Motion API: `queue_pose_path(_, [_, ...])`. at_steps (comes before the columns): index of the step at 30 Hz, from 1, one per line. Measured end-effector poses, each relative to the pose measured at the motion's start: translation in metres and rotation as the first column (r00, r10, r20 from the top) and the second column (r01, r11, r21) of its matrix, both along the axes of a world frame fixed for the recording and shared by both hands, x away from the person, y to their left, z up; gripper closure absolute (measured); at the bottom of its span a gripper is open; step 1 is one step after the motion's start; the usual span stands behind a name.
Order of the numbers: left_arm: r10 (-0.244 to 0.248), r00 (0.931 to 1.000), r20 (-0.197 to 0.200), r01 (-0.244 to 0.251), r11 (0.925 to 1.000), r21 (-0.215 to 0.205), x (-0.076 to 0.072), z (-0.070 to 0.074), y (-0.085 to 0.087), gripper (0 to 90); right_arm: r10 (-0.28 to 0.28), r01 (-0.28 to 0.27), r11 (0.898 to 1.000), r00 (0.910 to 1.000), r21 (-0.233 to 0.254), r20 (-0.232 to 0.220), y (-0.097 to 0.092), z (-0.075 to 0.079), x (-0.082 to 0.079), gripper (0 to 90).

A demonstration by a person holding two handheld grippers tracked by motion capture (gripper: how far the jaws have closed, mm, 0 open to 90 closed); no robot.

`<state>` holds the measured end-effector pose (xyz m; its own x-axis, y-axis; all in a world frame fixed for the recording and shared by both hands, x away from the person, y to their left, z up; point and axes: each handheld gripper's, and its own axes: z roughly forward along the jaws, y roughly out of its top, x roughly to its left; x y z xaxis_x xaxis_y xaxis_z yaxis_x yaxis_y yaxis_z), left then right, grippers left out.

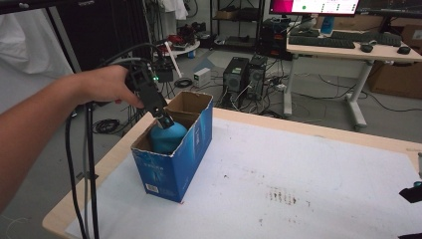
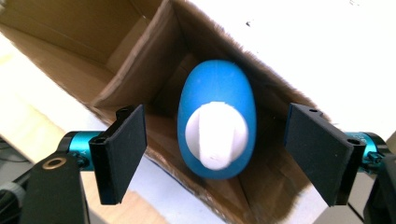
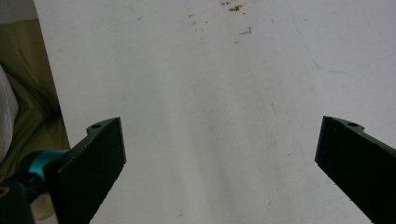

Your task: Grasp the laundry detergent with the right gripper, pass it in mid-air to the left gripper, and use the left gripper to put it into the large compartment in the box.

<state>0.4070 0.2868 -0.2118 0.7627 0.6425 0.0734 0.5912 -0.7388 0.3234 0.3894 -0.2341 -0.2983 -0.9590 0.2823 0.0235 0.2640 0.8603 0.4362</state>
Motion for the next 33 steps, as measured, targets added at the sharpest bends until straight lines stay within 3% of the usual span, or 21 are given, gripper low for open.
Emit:
queue_pose_path(4, [-0.019,0.9984,0.054,0.021,0.9992,-0.035,-0.002,0.026,-0.011,21.5,0.004,-0.004,1.0,1.0,0.0,0.005,0.0,0.0,0.0,0.8])
queue_pose_path(6, [-0.061,0.9942,0.088,0.063,0.9978,-0.022,-0.003,0.036,-0.017,21.5,0.005,-0.005,1.0,0.9999,0.005,0.012,0.0,0.001,0.0,0.8])
queue_pose_path(8, [-0.093,0.9919,0.086,0.095,0.9953,-0.019,-0.002,0.042,-0.023,21.5,0.006,-0.006,1.0,0.9998,0.009,0.018,0.0,0.001,-0.001,0.8])
queue_pose_path(12, [-0.1,0.9883,0.116,0.099,0.995,0.012,0.002,0.051,-0.036,21.5,0.007,-0.007,1.0,0.9998,0.007,0.018,0.0,0.001,-0.001,0.8])
queue_pose_path(14, [-0.125,0.9823,0.14,0.127,0.9919,-0.007,0.004,0.054,-0.042,21.5,0.008,-0.008,1.0,0.9997,0.006,0.024,0.0,0.0,0.0,0.8])
queue_pose_path(16, [-0.121,0.9761,0.181,0.127,0.9915,-0.026,0.006,0.056,-0.048,21.5,-0.003,0.003,1.0,0.9998,0.007,0.018,0.0,0.001,0.0,0.8])
queue_pose_path(18, [-0.099,0.9758,0.195,0.108,0.9935,-0.035,0.009,0.056,-0.055,21.5,-0.005,0.005,1.0,0.9997,0.01,0.024,0.0,0.001,0.001,0.8])
queue_pose_path(19, [-0.114,0.9734,0.199,0.123,0.9919,-0.033,0.01,0.056,-0.059,21.5,-0.006,0.006,1.0,0.9997,0.012,0.024,-0.001,0.001,0.0,0.8])
queue_pose_path(21, [-0.171,0.9663,0.193,0.184,0.9814,-0.054,0.011,0.055,-0.067,21.5,-0.004,0.003,1.0,0.9996,0.016,0.03,-0.001,0.002,0.0,0.8])
queue_pose_path(26, [-0.249,0.9505,0.185,0.266,0.9617,-0.068,0.012,0.048,-0.092,21.5,-0.002,0.001,1.0,0.9993,0.02,0.037,0.0,0.002,-0.001,0.8])
queue_pose_path(29, [-0.263,0.9433,0.203,0.28,0.9582,-0.06,0.012,0.045,-0.106,13.6,-0.006,0.006,1.0,0.9993,0.026,0.035,0.001,0.002,-0.003,0.8])
queue_pose_path(33, [-0.265,0.9376,0.225,0.281,0.9587,-0.042,0.012,0.044,-0.12,13.6,-0.016,0.015,0.999,0.9995,0.044,0.028,0.001,0.001,-0.003,0.8])
